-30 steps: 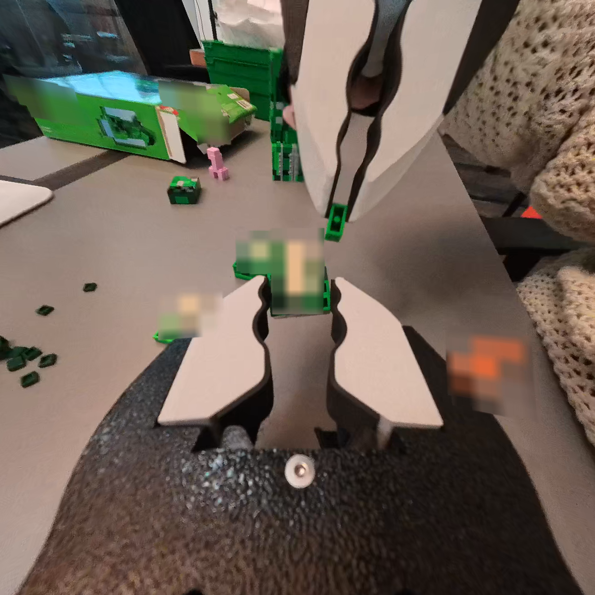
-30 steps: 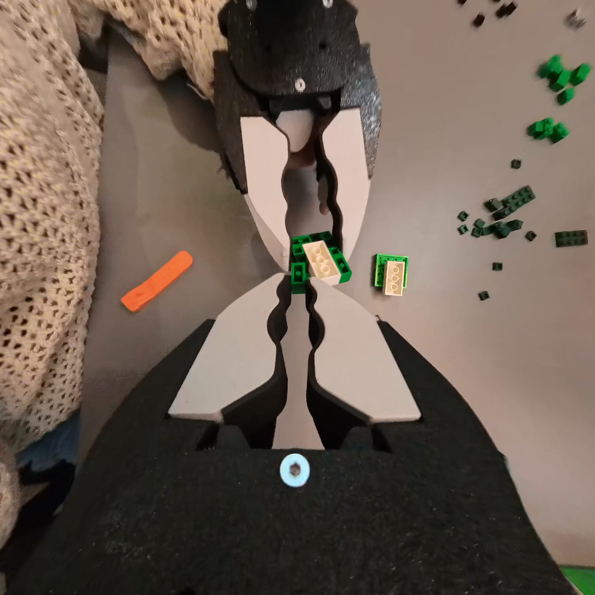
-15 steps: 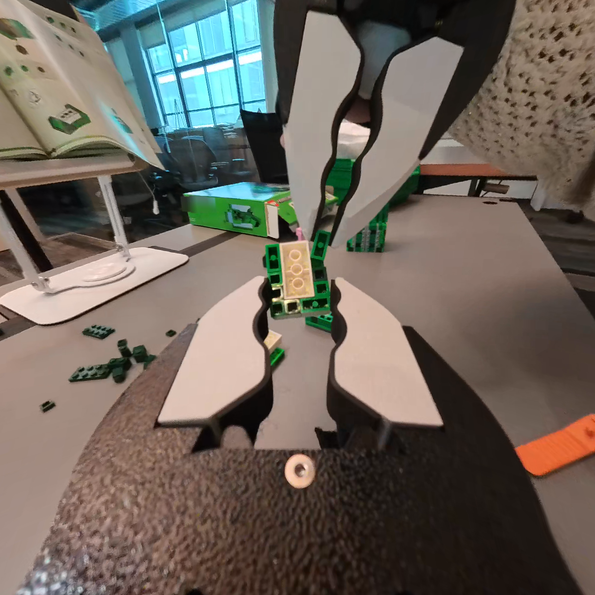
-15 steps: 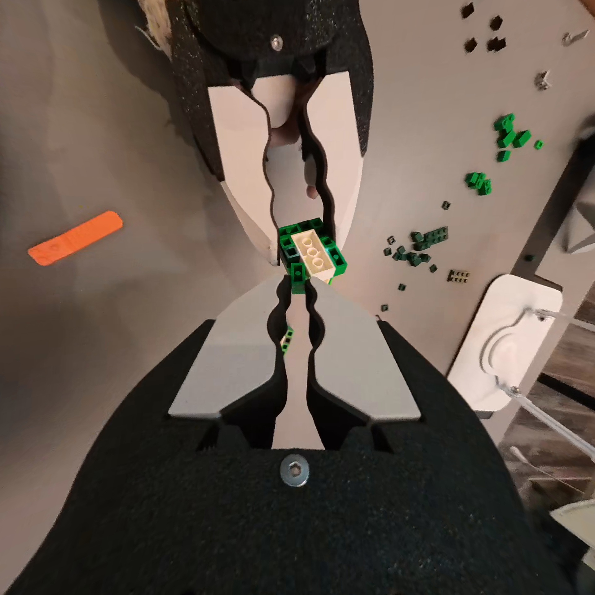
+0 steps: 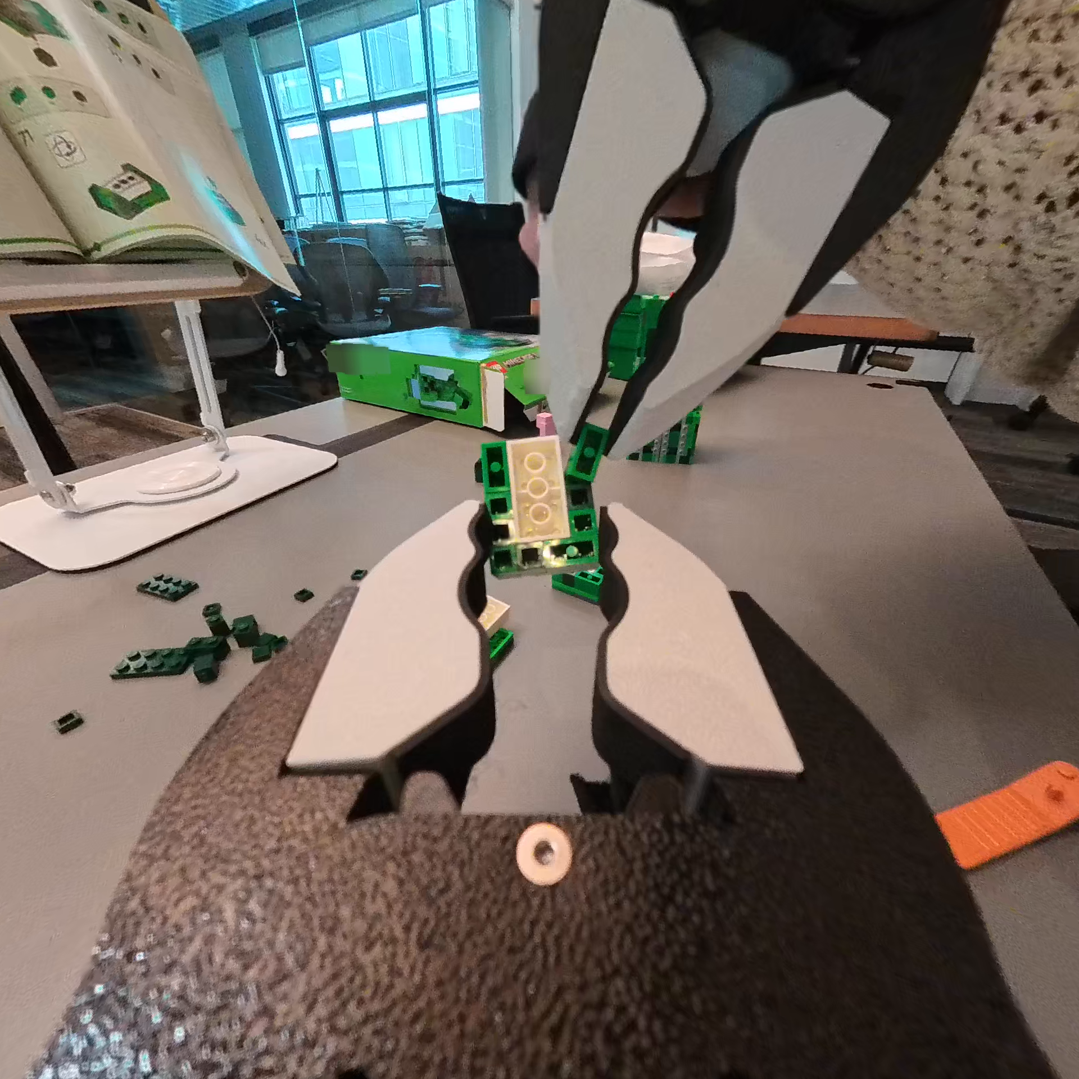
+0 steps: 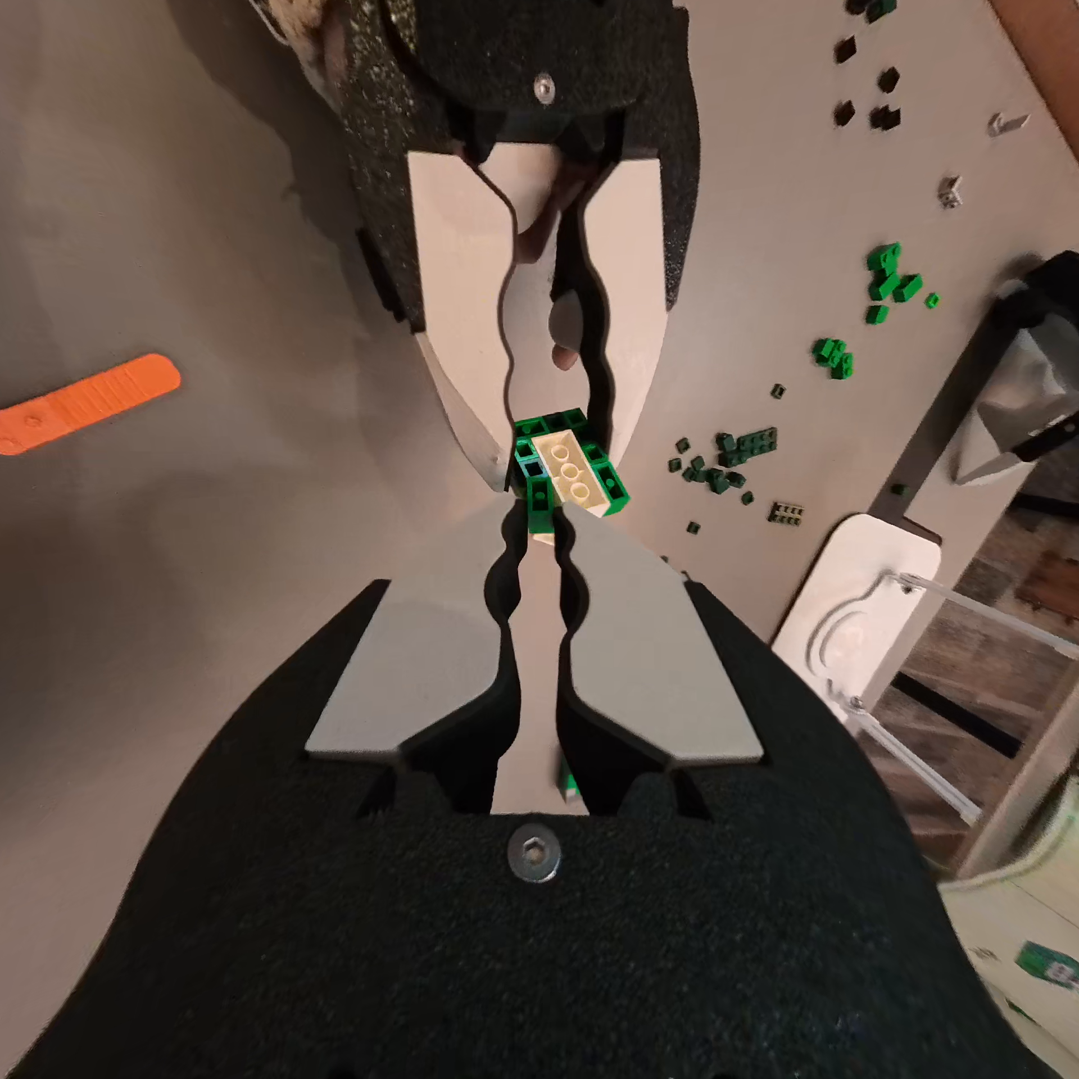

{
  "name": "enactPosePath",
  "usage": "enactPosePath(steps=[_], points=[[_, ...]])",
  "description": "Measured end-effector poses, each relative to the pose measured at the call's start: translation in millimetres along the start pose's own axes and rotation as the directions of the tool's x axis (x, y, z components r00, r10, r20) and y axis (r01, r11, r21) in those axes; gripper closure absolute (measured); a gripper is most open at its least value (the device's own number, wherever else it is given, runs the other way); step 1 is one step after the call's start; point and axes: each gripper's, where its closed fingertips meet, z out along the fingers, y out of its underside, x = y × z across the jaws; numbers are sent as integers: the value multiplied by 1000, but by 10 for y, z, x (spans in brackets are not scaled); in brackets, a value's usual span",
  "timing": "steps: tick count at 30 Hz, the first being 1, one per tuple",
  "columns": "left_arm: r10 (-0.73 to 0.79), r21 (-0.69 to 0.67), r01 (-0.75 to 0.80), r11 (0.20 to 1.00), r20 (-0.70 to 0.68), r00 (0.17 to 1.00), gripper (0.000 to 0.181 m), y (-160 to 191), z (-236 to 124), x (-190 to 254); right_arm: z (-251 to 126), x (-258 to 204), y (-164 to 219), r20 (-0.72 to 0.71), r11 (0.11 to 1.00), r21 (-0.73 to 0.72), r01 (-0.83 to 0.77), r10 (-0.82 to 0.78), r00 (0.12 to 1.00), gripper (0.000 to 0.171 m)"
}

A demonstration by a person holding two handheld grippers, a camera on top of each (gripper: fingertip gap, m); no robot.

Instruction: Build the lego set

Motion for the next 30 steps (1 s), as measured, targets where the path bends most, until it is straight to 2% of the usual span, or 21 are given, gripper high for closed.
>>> enactPosePath(steps=[3, 15, 19, 21, 23, 25, 27, 30], points=[[-10, -2, 10, 1000, -7, 1000, 146, 6, 2, 4, 9, 54, 15, -66, 999, -27, 29, -31, 997, 160], [-28, -22, 28, 999, -18, 999, 146, 45, 18, 15, 40, -6, 43, -111, 1000, 16, -1, 3, 994, 154], [-44, -18, 43, 999, -12, 999, 146, 41, 13, -8, -13, 46, 59, -197, 999, 48, -16, 25, 980, 139], [-66, -19, 66, 998, -13, 998, 146, 45, 11, -27, -57, 103, 61, -297, 997, 75, 3, 20, 955, 129], [-100, -15, 99, 995, -16, 995, 146, 48, 9, -43, -63, 145, 83, -457, 992, 37, 121, -90, 885, 122], [-127, -15, 127, 992, -20, 992, 146, 54, 9, -56, -30, 154, 130, -594, 958, -120, 259, -279, 754, 122], [-146, -18, 145, 989, -25, 989, 146, 63, 11, -61, 19, 146, 150, -651, 886, -295, 357, -460, 604, 120], [-162, -25, 161, 987, -35, 986, 146, 77, 16, -51, 70, 130, 121, -684, 824, -399, 403, -560, 469, 126]])
